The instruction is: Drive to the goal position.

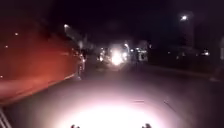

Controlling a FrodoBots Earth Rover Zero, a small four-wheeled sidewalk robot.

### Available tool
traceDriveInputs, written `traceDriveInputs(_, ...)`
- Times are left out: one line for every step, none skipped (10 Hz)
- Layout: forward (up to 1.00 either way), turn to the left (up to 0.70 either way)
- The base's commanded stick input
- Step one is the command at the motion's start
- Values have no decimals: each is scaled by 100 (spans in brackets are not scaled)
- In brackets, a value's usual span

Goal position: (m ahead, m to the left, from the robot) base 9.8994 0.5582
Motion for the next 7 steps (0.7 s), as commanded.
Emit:
traceDriveInputs(85,0)
traceDriveInputs(85,0)
traceDriveInputs(85,0)
traceDriveInputs(85,0)
traceDriveInputs(85,0)
traceDriveInputs(85,0)
traceDriveInputs(85,0)
